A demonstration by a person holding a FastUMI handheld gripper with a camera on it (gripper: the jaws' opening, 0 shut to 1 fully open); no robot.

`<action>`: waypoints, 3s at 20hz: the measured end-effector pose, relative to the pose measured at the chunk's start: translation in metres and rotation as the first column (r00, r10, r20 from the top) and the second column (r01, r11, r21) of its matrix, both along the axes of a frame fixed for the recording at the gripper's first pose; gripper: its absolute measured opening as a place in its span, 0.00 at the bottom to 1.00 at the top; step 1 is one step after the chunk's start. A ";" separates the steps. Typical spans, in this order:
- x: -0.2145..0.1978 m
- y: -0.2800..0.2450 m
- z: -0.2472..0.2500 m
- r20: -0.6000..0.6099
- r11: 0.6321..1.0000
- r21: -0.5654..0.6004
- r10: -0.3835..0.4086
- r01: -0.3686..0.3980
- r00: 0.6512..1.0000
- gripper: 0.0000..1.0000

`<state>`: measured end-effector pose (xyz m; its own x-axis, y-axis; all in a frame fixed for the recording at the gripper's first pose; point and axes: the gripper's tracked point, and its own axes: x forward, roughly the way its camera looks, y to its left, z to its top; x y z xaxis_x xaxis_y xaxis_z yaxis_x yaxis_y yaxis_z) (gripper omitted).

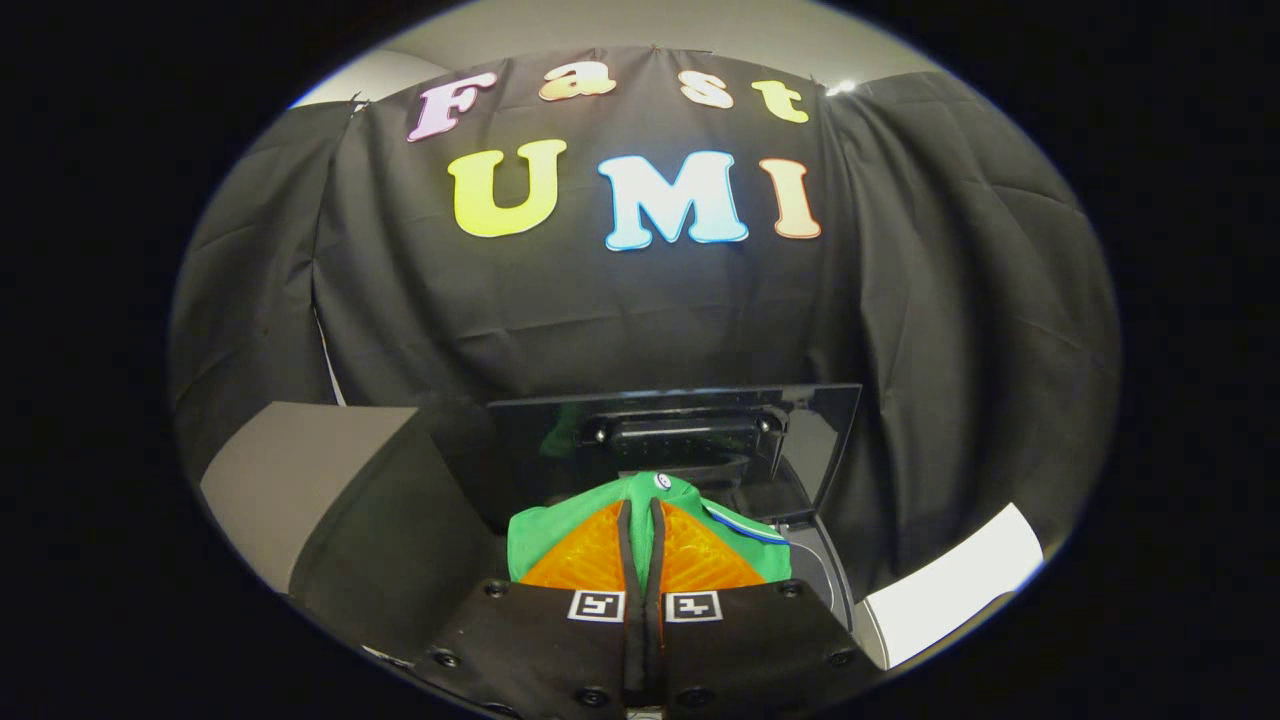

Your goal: Put the clothes into the washing machine and then close the washing machine lid.

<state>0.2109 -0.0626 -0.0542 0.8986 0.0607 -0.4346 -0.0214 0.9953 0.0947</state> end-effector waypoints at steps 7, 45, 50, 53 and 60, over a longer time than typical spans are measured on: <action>0.014 -0.014 -0.052 -0.056 0.999 -0.045 0.024 -0.027 0.998 0.01; 0.008 -0.029 -0.178 -0.237 0.997 -0.054 0.043 -0.057 0.971 0.96; 0.006 -0.030 -0.170 -0.223 0.998 -0.046 0.030 -0.041 0.974 0.97; 0.006 -0.028 -0.150 -0.184 0.998 -0.042 0.031 -0.039 0.983 0.96; 0.022 -0.025 -0.083 -0.045 0.999 -0.036 0.034 -0.036 0.998 0.96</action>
